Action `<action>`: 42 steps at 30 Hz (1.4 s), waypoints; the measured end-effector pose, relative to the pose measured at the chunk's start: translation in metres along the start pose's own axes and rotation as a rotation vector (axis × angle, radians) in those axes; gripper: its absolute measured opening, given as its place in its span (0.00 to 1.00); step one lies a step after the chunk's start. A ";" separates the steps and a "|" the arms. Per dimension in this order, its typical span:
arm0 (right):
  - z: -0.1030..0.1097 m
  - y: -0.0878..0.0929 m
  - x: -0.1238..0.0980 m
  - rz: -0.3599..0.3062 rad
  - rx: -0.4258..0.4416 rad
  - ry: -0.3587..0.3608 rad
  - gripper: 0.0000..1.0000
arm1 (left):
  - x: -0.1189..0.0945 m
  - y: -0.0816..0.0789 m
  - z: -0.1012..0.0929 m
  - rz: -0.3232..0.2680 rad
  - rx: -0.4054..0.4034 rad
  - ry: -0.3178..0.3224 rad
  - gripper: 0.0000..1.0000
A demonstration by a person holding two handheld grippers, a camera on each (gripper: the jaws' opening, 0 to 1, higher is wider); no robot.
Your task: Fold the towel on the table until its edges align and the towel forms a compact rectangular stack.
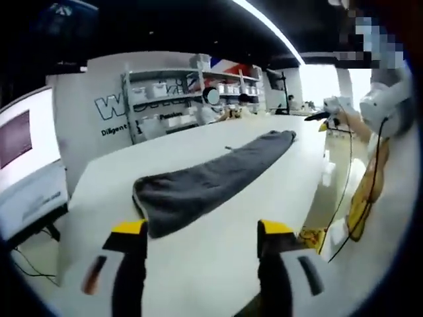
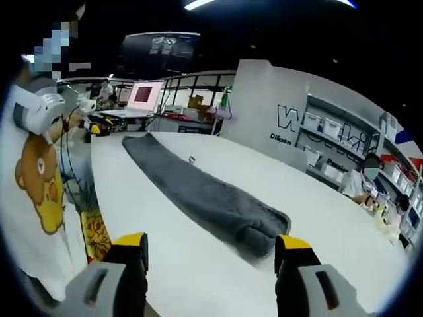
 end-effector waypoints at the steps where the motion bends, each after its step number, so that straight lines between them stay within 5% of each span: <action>1: 0.000 0.000 -0.002 0.005 0.013 0.008 0.84 | -0.001 0.000 0.000 0.002 -0.003 -0.001 0.75; 10: -0.001 0.005 -0.010 0.019 0.083 0.008 0.98 | -0.001 0.005 0.000 0.020 -0.068 0.053 0.88; 22: -0.010 0.016 -0.018 0.024 0.147 0.013 0.99 | -0.001 0.008 0.006 0.029 -0.091 0.071 0.99; 42: -0.012 0.029 -0.015 0.034 0.200 0.012 0.99 | 0.004 0.016 0.014 0.048 -0.112 0.074 0.99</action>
Point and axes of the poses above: the point that each gripper's makers call its tool centre point, and the gripper's own axes: x roughly forward along the fingers, z roughly to its left, y roughly out of its underside, the point moved 10 cm from there along -x, roughly backward along the fingers, and after that the axes turned 9 degrees about -y, right-handed, at the moved point
